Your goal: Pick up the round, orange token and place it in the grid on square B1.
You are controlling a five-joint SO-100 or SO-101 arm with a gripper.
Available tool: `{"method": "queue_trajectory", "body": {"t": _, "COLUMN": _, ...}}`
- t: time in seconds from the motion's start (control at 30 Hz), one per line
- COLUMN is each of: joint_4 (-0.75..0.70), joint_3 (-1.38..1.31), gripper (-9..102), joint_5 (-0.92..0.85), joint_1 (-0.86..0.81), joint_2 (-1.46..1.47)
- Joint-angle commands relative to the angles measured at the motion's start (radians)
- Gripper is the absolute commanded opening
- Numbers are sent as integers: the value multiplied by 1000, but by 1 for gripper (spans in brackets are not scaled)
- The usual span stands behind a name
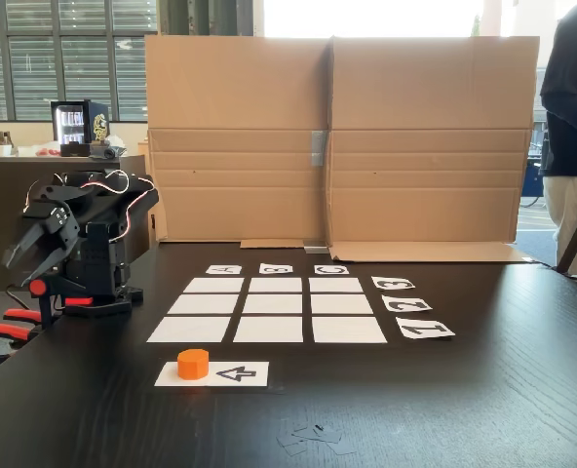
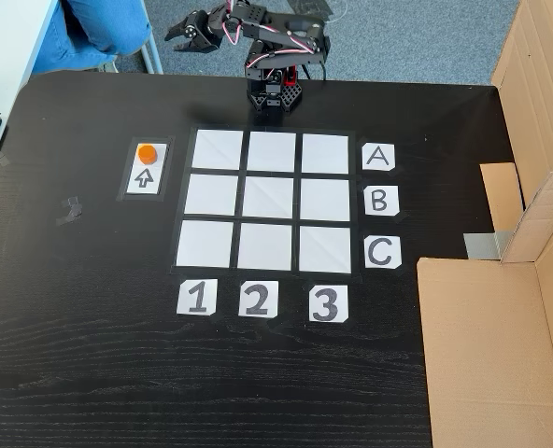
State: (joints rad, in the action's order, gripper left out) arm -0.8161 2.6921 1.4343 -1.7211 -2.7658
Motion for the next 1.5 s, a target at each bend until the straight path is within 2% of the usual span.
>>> {"method": "queue_trajectory", "body": {"t": 0.0, "joint_4": -109, "joint_3": -167, "gripper": 34, "joint_5": -6, "joint_1": 34, "joint_2": 126}}
{"method": "queue_trajectory", "body": {"t": 0.17, "joint_4": -304, "joint_3": -408, "gripper": 46, "joint_5": -6, "joint_1": 100, "joint_2": 324}}
{"method": "queue_trajectory", "body": {"t": 0.27, "joint_4": -373, "joint_3": -520, "gripper": 54, "joint_5": -6, "joint_1": 141, "joint_2": 430}}
{"method": "queue_trajectory", "body": {"t": 0.47, "joint_4": -477, "joint_3": -703, "gripper": 54, "joint_5": -14, "joint_1": 219, "joint_2": 611}}
{"method": "queue_trajectory", "body": {"t": 0.97, "joint_4": -528, "joint_3": -1104, "gripper": 56, "joint_5": -104, "joint_1": 367, "joint_2": 1058}}
{"method": "queue_trajectory", "body": {"t": 1.17, "joint_4": -726, "joint_3": -1273, "gripper": 58, "joint_5": -199, "joint_1": 416, "joint_2": 1173}}
{"method": "queue_trajectory", "body": {"t": 1.47, "joint_4": -750, "joint_3": -1305, "gripper": 58, "joint_5": -204, "joint_1": 483, "joint_2": 1252}}
